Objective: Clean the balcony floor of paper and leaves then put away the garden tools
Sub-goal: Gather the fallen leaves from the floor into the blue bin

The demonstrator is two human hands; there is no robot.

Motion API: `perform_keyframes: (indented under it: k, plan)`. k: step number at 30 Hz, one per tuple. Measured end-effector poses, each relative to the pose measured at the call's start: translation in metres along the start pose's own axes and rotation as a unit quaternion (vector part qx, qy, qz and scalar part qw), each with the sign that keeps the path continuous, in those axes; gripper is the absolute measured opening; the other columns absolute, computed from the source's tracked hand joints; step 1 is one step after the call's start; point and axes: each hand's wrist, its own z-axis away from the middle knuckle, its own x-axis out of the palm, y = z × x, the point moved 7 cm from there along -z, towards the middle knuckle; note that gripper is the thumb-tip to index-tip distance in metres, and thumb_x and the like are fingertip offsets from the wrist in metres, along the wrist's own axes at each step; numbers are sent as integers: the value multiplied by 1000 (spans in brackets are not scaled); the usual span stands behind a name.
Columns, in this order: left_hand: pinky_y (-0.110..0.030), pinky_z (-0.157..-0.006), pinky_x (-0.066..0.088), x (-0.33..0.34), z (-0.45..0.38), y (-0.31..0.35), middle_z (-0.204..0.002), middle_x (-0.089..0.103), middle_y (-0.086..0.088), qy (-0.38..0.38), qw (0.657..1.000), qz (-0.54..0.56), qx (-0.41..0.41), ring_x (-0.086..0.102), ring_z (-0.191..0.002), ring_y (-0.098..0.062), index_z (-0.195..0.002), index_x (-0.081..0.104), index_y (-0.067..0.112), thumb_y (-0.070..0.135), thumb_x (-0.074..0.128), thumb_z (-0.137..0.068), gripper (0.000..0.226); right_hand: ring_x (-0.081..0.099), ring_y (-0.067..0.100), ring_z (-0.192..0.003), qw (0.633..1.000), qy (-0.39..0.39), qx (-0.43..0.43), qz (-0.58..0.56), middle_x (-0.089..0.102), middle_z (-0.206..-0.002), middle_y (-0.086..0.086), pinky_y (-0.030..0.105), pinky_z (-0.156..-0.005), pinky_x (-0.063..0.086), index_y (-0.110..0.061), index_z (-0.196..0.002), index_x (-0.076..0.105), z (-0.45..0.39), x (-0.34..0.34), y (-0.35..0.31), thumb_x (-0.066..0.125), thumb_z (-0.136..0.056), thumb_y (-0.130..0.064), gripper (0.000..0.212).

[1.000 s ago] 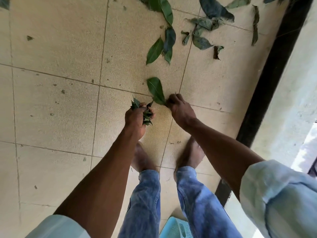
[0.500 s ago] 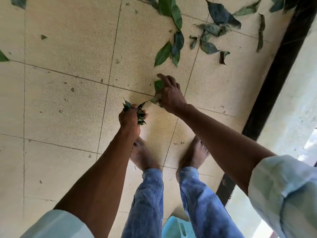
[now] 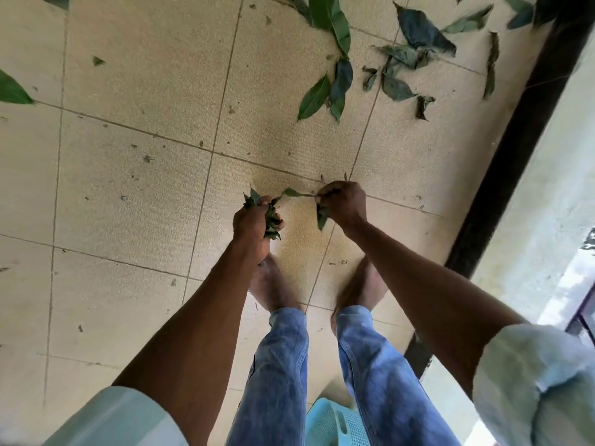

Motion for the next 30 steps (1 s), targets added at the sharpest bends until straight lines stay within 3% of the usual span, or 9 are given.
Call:
perform_keyframes:
  k: [3, 9, 12, 16, 19, 22, 25, 27, 30]
  plan:
    - [-23, -45, 42, 16, 20, 1, -61, 53, -3, -38, 998, -40, 6, 47, -55, -15, -89, 66, 12, 19, 58, -96, 13, 63, 19, -59, 982, -55, 35, -180, 70, -77, 13, 24, -46, 45, -6, -88, 65, 23, -1, -24, 75, -73, 3, 20]
    - [-27, -60, 46, 65, 76, 36, -79, 68, -5, -150, 984, -91, 4, 62, -67, -16, -99, 68, 14, 58, 66, -81, 48, 63, 24, -72, 978, -63, 33, -196, 69, -74, 10, 38, -67, 52, -3, -79, 70, 66, -5, -86, 75, -74, -3, 7]
    - [-30, -69, 50, 86, 86, 52, -91, 70, -11, -154, 986, -71, -6, 66, -83, -23, -101, 67, 10, 44, 73, -81, 40, 62, 15, -64, 987, -21, 22, -159, 68, -66, 3, 29, -61, 50, -14, -68, 69, 67, -14, -114, 66, -75, 2, 17]
    - [-28, -68, 52, 101, 79, 72, -88, 69, -11, -119, 993, -6, 12, 66, -79, -23, -93, 68, 8, 14, 65, -88, 8, 63, 19, -66, 996, -3, -31, -89, 65, -71, 6, 30, -57, 51, -20, -63, 59, 50, -17, -138, 69, -71, -5, 20]
    - [-26, -65, 52, 109, 70, 83, -81, 71, -6, -105, 994, 11, 36, 67, -72, -19, -90, 68, 10, 5, 60, -88, 9, 62, 23, -81, 994, -92, -34, -38, 64, -87, 8, 35, -66, 52, -21, -76, 56, 29, -20, -153, 75, -68, -9, 24]
    - [-26, -59, 54, 124, 63, 93, -75, 68, -6, -111, 992, 26, 60, 65, -64, -19, -86, 65, 10, -4, 52, -89, 19, 58, 21, -84, 964, -223, -27, -139, 64, -84, 5, 32, -73, 43, -16, -83, 61, 10, -33, -162, 77, -71, -7, 22]
    - [-28, -53, 54, 135, 49, 100, -73, 68, -8, -103, 991, 47, 68, 66, -63, -21, -86, 62, 7, -8, 46, -93, 23, 63, 15, -82, 981, -93, -28, -169, 70, -84, -2, 34, -75, 48, -14, -86, 67, -26, -70, -153, 72, -80, -6, 12]
    - [-27, -53, 54, 142, 36, 103, -64, 68, -4, -97, 992, 17, 73, 66, -62, -17, -82, 62, 8, -5, 47, -94, 24, 64, 18, -90, 997, 17, -76, 16, 69, -100, 3, 37, -79, 54, -11, -100, 71, -54, -86, -145, 73, -80, -5, 22]
    - [-28, -55, 53, 150, 6, 103, -60, 66, 0, -97, 992, -22, 78, 63, -62, -17, -81, 64, 9, 0, 49, -95, 22, 57, 27, -113, 961, 33, -191, 198, 52, -134, 12, 32, -91, 52, -11, -129, 59, -88, -77, -144, 68, -85, -8, 45]
